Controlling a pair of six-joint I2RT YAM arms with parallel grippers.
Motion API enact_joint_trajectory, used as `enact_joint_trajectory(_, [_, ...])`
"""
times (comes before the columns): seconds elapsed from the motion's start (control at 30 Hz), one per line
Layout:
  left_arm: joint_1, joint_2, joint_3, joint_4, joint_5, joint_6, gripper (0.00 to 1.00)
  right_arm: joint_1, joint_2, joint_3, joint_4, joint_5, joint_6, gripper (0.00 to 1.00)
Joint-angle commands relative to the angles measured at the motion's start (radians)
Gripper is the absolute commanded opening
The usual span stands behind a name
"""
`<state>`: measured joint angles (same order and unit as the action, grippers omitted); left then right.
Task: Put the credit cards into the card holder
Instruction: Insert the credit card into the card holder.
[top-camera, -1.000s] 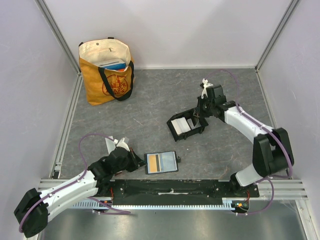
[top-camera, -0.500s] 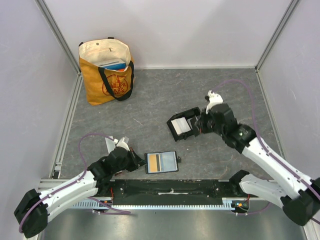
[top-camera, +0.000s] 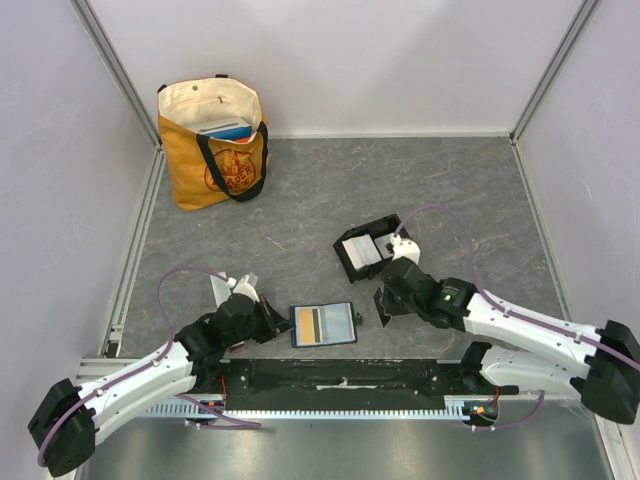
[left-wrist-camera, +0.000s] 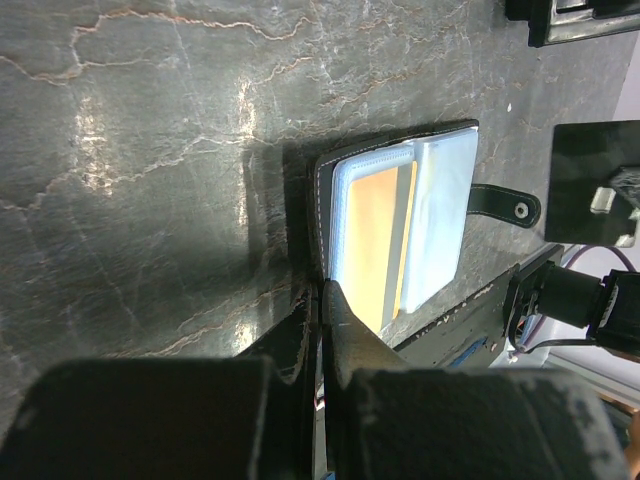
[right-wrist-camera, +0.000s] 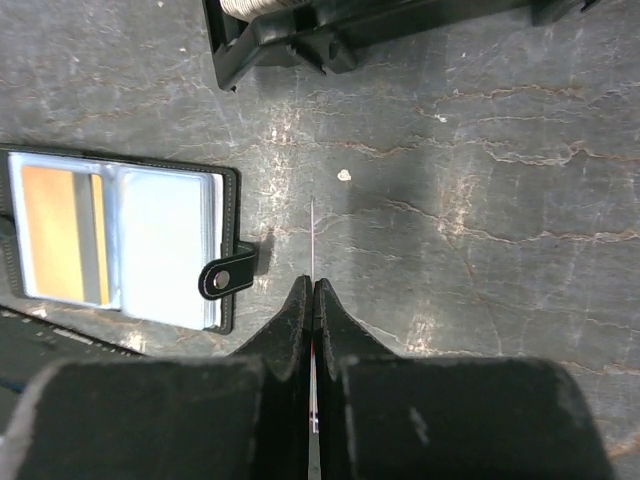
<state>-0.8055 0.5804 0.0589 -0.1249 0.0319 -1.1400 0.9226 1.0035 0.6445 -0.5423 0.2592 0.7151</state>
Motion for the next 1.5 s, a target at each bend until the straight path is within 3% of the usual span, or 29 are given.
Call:
enact_joint_trajectory(0.0, [-0.003, -0.004, 0.019, 0.033, 0.002, -0.009, 0.02, 0.108, 0.078, -0.006, 0.062, 0.185, 0.110, 0.00])
enact_joint_trajectory(0.2, [-0.003, -0.010, 0.030, 0.033, 0.010, -0.010, 0.02, 0.219, 0.185, -0.039, 0.102, 0.305, 0.191, 0.02])
enact_joint_trajectory(0.27, [-0.003, -0.010, 0.035, 0.025, 0.011, -0.010, 0.02, 0.239, 0.208, -0.042, 0.102, 0.327, 0.214, 0.07])
enact_joint_trajectory(0.53, [-0.003, -0.014, 0.028, 0.024, 0.013, -0.010, 0.02, 0.252, 0.231, -0.075, 0.125, 0.298, 0.228, 0.12])
enact_joint_trajectory(0.67, [-0.003, -0.020, 0.027, 0.019, 0.013, -0.012, 0.02, 0.255, 0.199, -0.066, 0.117, 0.287, 0.216, 0.00])
enact_joint_trajectory(0.83, [-0.003, -0.042, 0.027, 0.010, 0.013, -0.015, 0.02, 0.259, 0.094, 0.023, 0.061, 0.305, 0.189, 0.00])
enact_joint_trajectory(0.93, [-0.004, -0.057, 0.028, 0.010, 0.019, -0.015, 0.02, 0.268, 0.069, 0.075, 0.125, 0.267, 0.161, 0.00])
enact_joint_trajectory(1.03, [-0.003, -0.068, 0.039, 0.010, 0.028, -0.024, 0.02, 0.311, 0.125, 0.131, 0.198, 0.294, 0.182, 0.00])
enact_joint_trajectory(1.33, [-0.004, -0.077, 0.087, 0.030, 0.056, -0.052, 0.02, 0.535, 0.450, 0.297, 0.354, 0.696, 0.293, 0.00])
enact_joint_trajectory(1.47, [-0.001, -0.088, 0.084, 0.034, 0.062, -0.056, 0.02, 0.539, 0.529, 0.334, 0.373, 0.716, 0.308, 0.00])
